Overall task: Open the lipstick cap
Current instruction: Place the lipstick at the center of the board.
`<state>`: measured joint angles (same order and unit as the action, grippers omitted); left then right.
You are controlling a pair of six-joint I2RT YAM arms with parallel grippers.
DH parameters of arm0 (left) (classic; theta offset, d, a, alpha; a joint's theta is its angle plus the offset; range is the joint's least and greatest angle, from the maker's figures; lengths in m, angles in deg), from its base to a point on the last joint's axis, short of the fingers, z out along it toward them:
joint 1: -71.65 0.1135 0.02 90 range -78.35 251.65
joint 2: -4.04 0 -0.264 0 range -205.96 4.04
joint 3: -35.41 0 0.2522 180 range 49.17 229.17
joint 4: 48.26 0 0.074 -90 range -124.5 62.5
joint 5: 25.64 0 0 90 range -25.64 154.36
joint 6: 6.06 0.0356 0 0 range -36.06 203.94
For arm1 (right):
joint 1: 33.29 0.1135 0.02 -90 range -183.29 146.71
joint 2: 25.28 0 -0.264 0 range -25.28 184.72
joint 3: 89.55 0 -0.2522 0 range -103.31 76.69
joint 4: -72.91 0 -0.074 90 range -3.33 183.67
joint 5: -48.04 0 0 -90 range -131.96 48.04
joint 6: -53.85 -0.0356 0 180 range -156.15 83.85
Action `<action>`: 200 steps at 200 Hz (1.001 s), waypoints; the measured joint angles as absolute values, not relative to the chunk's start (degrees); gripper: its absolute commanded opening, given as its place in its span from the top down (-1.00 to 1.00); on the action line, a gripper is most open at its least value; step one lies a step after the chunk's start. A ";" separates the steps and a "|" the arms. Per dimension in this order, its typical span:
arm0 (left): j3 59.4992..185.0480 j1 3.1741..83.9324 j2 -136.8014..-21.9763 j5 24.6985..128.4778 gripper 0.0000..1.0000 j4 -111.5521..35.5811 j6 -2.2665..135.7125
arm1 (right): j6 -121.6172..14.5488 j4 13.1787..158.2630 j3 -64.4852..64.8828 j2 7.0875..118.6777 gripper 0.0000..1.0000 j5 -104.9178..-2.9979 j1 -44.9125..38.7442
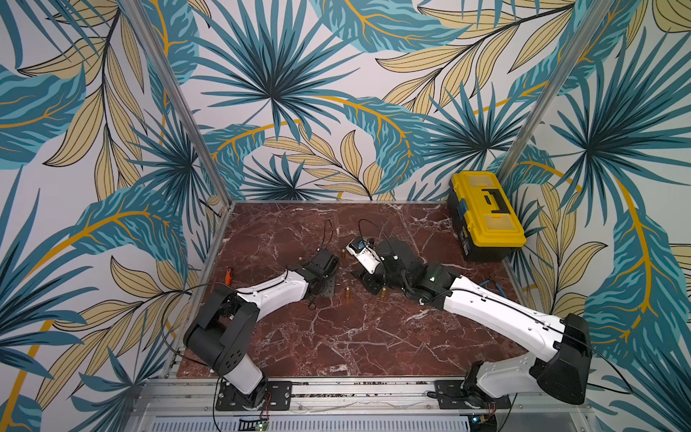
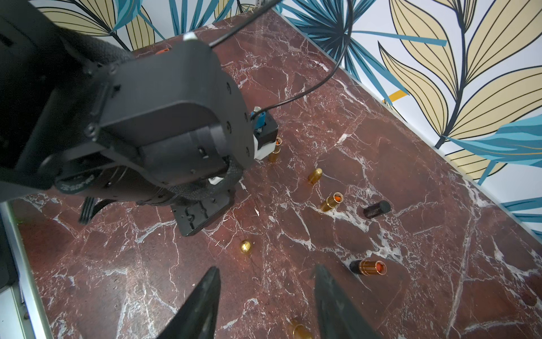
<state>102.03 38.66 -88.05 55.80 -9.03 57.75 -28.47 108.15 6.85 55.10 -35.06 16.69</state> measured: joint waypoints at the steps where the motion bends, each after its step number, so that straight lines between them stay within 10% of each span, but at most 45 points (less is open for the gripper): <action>1: 101.99 38.66 -88.05 55.82 0.44 -9.03 57.73 | -28.45 108.15 6.85 55.10 -0.07 -35.06 16.69; 200: 121.20 38.57 -80.34 60.48 -0.07 4.11 57.83 | -29.30 107.05 7.46 54.03 -0.06 -33.75 16.69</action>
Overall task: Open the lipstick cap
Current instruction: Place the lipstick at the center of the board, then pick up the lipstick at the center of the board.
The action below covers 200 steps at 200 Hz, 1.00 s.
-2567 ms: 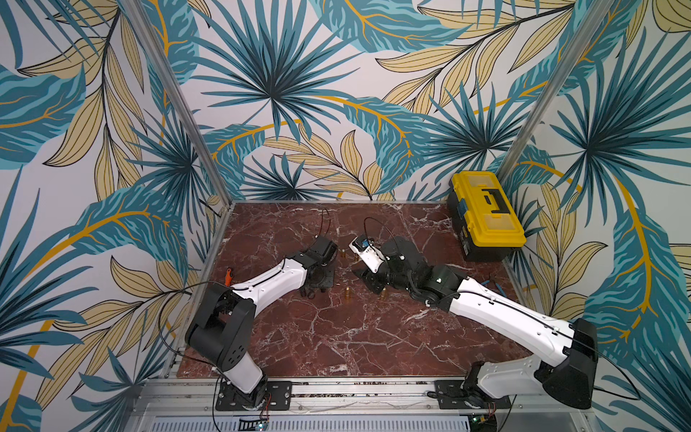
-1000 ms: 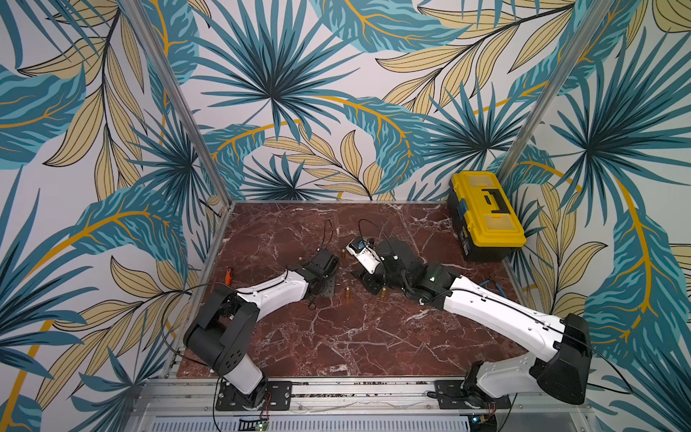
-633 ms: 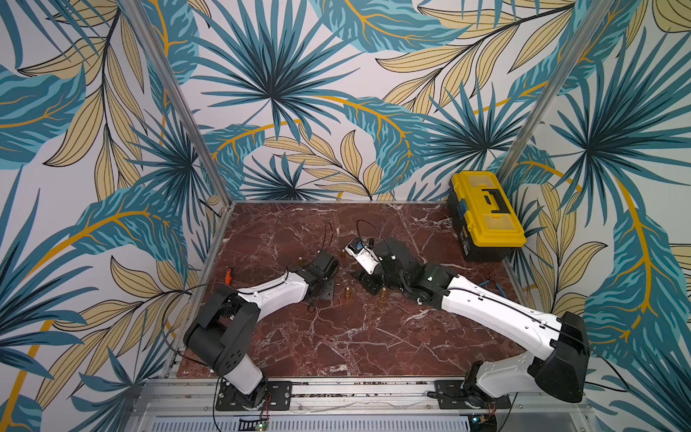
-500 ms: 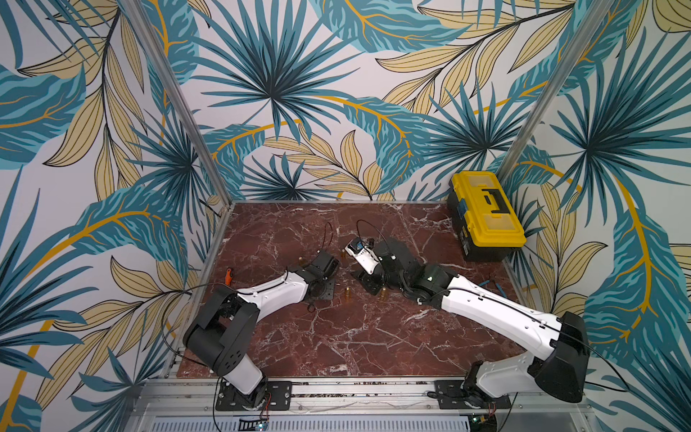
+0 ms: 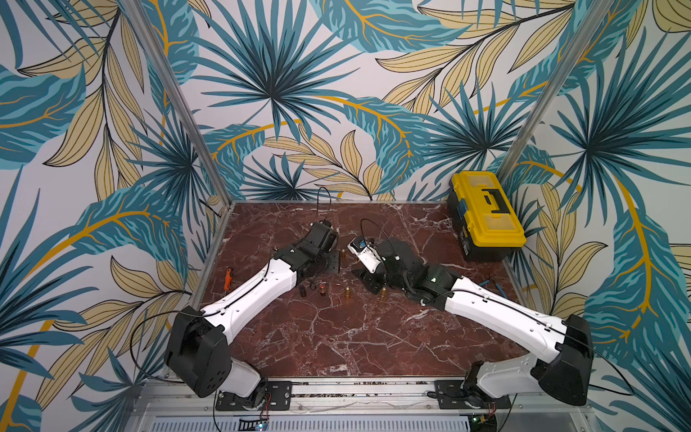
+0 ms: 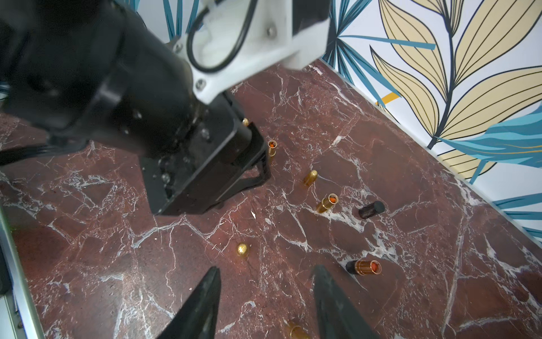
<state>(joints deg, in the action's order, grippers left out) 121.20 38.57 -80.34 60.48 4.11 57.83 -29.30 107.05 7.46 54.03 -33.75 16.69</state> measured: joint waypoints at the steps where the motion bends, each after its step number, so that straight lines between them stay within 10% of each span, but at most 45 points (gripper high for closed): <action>1: 121.40 38.57 -80.36 60.57 -0.07 4.22 57.83 | -29.32 107.03 7.48 53.98 -0.06 -33.71 16.69; 200: 134.58 31.38 -98.50 65.81 -0.24 18.27 57.31 | -34.72 104.04 21.03 41.04 -0.02 -20.27 16.51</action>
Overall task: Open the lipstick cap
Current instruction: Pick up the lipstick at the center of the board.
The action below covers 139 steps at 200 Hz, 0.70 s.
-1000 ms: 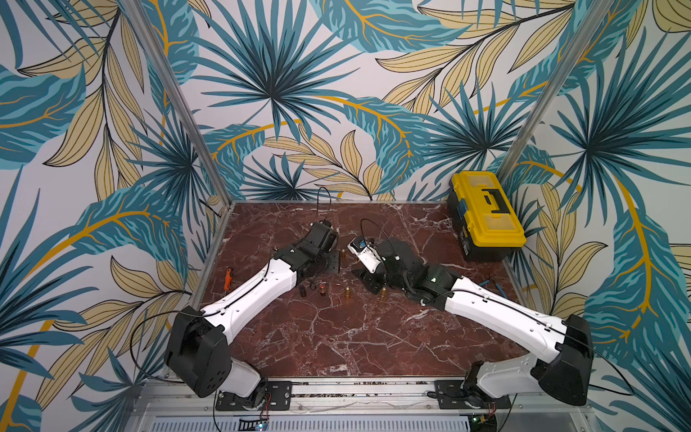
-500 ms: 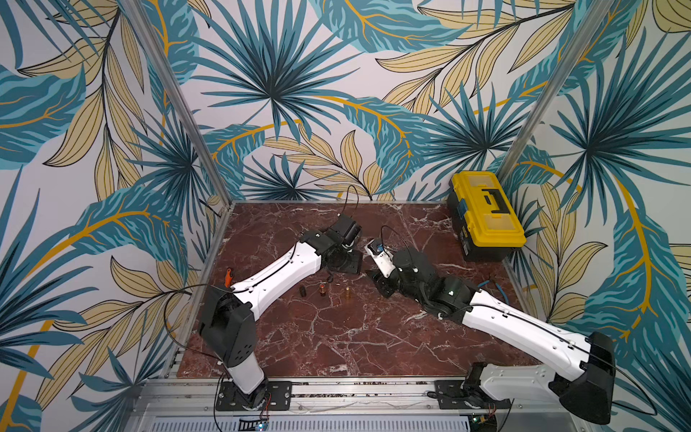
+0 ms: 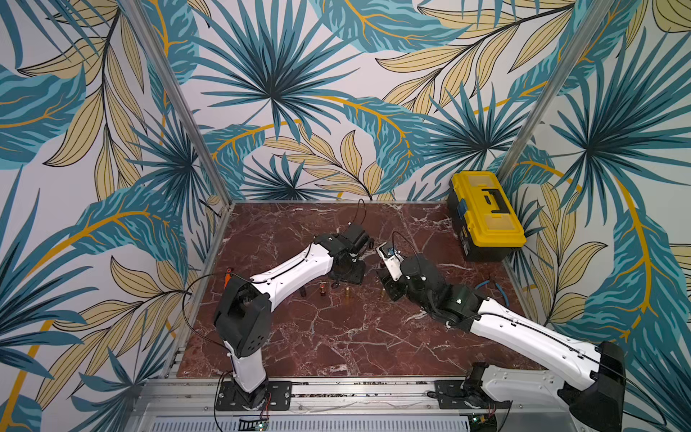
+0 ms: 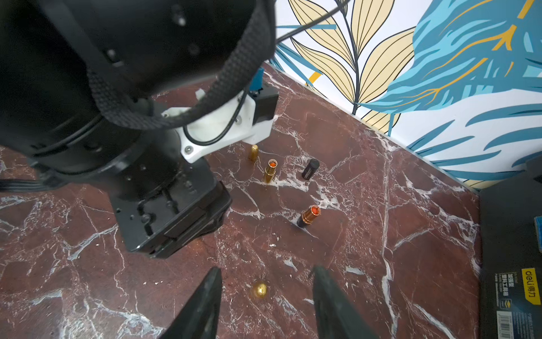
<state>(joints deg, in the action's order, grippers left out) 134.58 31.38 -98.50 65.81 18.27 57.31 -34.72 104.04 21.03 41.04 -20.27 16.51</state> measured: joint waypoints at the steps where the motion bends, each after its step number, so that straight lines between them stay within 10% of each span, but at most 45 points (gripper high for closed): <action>1: 134.55 31.38 -98.52 65.81 -0.24 18.27 57.31 | -34.74 104.02 21.05 41.04 -0.02 -20.20 16.54; 139: 131.78 31.07 -104.14 67.28 0.10 19.41 55.15 | -34.91 102.90 21.64 40.82 -0.02 -19.50 16.51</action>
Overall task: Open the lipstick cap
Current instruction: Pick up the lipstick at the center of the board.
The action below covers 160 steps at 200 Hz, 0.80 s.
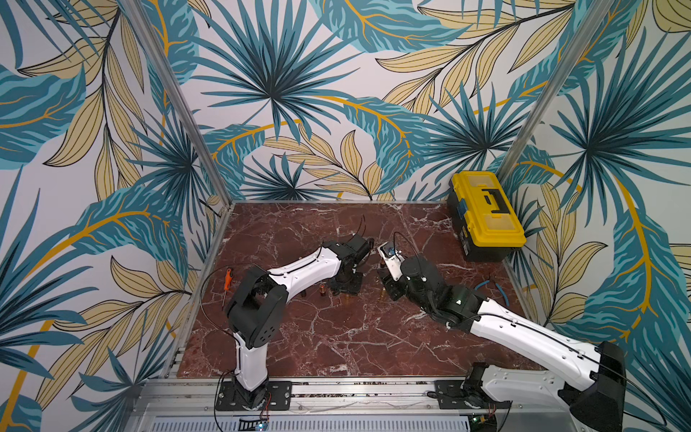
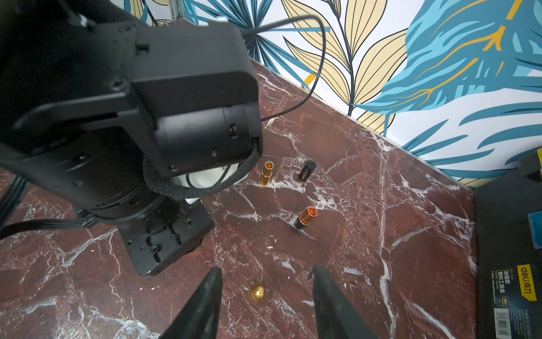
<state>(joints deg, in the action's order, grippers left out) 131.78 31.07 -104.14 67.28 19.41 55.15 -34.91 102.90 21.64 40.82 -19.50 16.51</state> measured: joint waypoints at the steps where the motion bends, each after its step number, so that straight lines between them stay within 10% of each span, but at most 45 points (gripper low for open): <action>1: 131.78 31.07 -104.14 67.28 0.10 19.38 55.15 | -34.91 102.88 21.64 40.85 -0.02 -19.48 16.51; 160: 131.76 31.07 -105.36 66.66 0.57 19.41 55.15 | -34.91 102.66 21.64 41.20 -0.02 -19.94 16.51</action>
